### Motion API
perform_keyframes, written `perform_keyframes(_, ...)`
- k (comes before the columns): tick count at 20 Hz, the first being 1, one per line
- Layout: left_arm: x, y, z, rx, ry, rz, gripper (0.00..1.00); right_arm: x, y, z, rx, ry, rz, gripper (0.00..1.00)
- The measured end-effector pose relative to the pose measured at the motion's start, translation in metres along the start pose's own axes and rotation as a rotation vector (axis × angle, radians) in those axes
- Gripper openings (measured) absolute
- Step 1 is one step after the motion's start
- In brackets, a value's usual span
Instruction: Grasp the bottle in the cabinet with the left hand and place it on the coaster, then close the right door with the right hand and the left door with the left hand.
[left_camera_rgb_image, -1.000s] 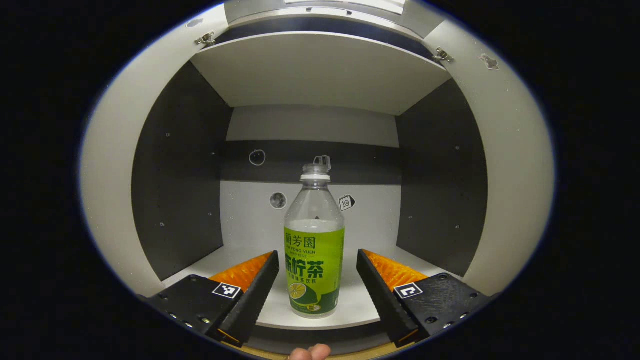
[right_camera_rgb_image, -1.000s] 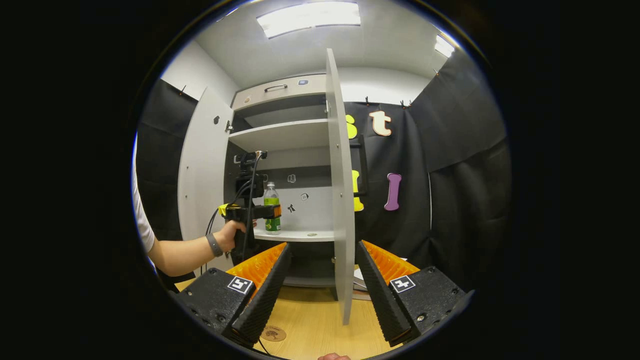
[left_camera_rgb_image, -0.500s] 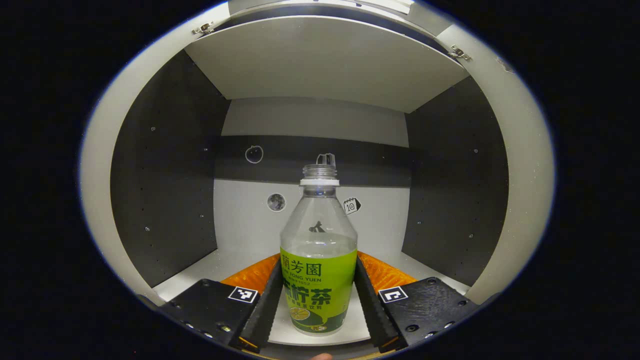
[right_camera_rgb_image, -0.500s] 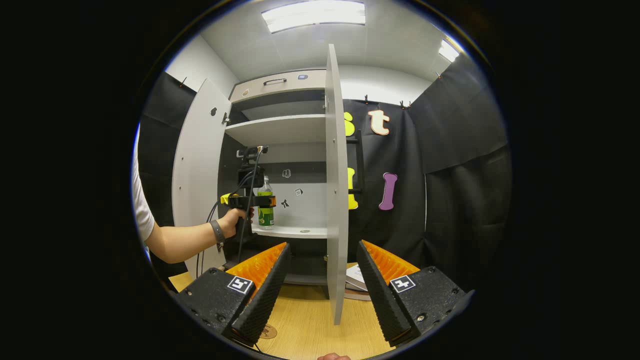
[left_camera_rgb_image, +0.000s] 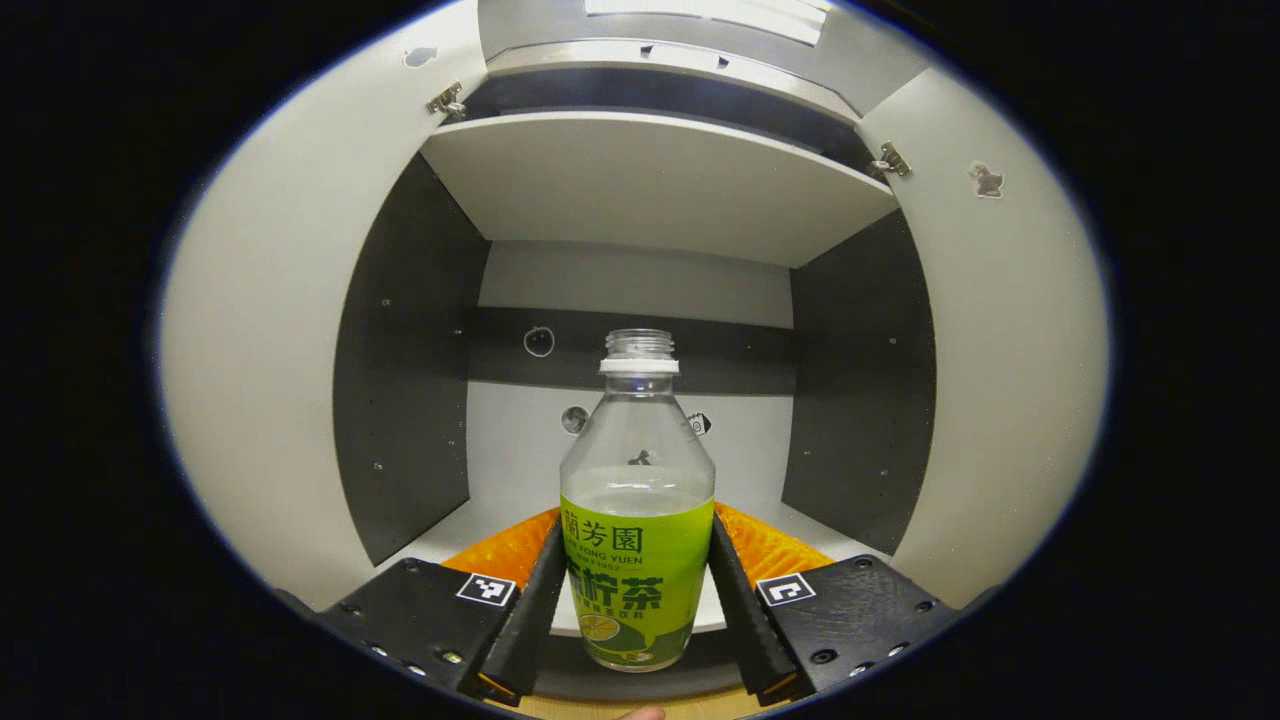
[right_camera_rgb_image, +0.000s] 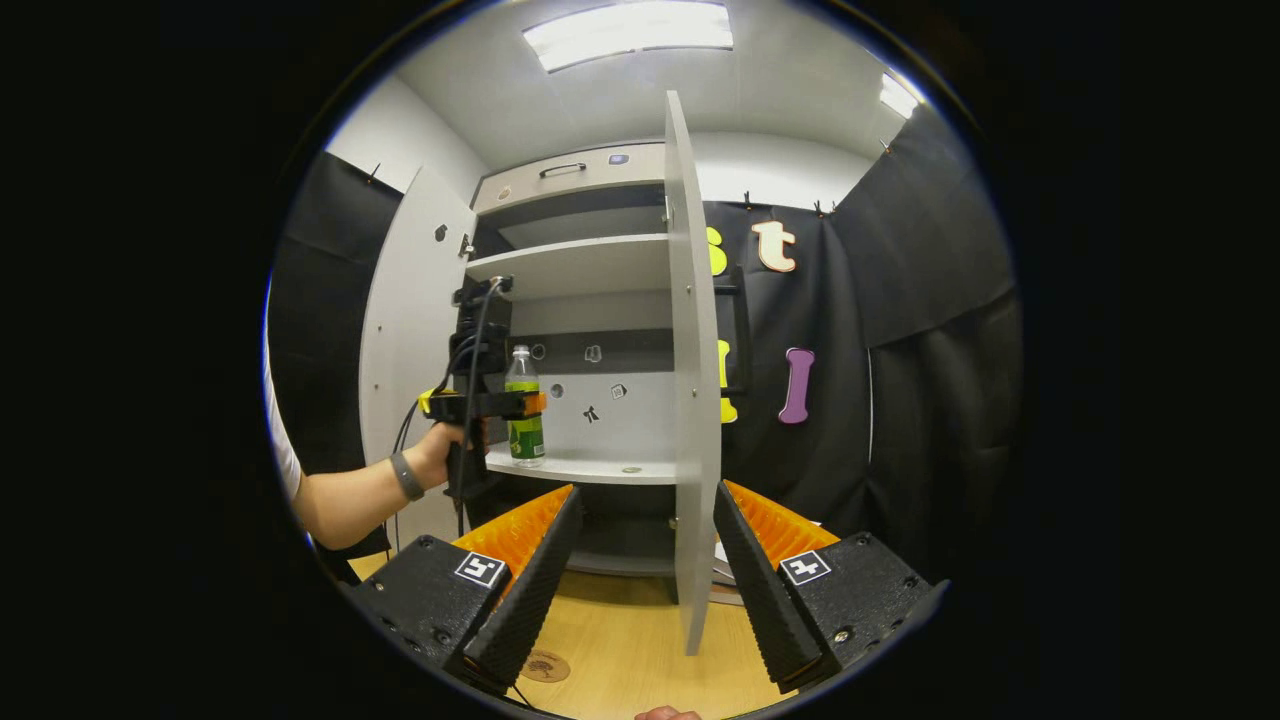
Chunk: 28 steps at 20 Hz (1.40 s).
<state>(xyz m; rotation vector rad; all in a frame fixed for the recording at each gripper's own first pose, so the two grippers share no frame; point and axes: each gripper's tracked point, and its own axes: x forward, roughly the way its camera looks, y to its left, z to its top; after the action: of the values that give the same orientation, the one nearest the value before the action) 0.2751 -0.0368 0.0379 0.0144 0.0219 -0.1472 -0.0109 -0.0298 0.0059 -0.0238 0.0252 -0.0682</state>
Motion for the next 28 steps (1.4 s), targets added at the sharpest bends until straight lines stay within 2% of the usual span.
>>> perform_keyframes(2,-0.025,-0.002,-0.002,-0.005,-0.007,-0.009,0.72,-0.003,0.004,0.002,-0.001,-0.001,0.023,0.82)
perform_keyframes(5,-0.061,-0.008,-0.009,-0.003,-0.006,-0.025,0.72,-0.005,0.006,0.004,-0.02,-0.002,0.048,0.82)
perform_keyframes(8,-0.092,-0.028,-0.017,-0.027,-0.018,-0.095,0.72,-0.008,0.009,0.011,-0.028,-0.014,0.072,0.82)
perform_keyframes(10,-0.111,-0.033,-0.025,-0.018,-0.022,-0.095,0.72,-0.011,0.011,0.016,-0.024,-0.021,0.089,0.82)
perform_keyframes(17,-0.162,-0.045,-0.087,0.019,-0.047,-0.007,0.73,-0.024,0.012,0.034,-0.024,-0.029,0.105,0.82)
perform_keyframes(19,-0.174,-0.042,-0.107,0.034,-0.061,0.06,0.73,-0.026,0.009,0.042,-0.024,-0.04,0.093,0.82)
perform_keyframes(21,-0.184,-0.045,-0.127,0.029,-0.073,0.095,0.73,-0.026,0.004,0.052,-0.041,-0.051,0.078,0.82)
perform_keyframes(25,-0.196,-0.06,-0.184,0.023,-0.011,0.117,0.72,-0.028,-0.006,0.065,-0.033,-0.059,0.041,0.82)
perform_keyframes(28,-0.199,-0.062,-0.227,-0.019,0.045,0.138,0.73,-0.029,-0.016,0.071,-0.031,-0.061,0.004,0.82)
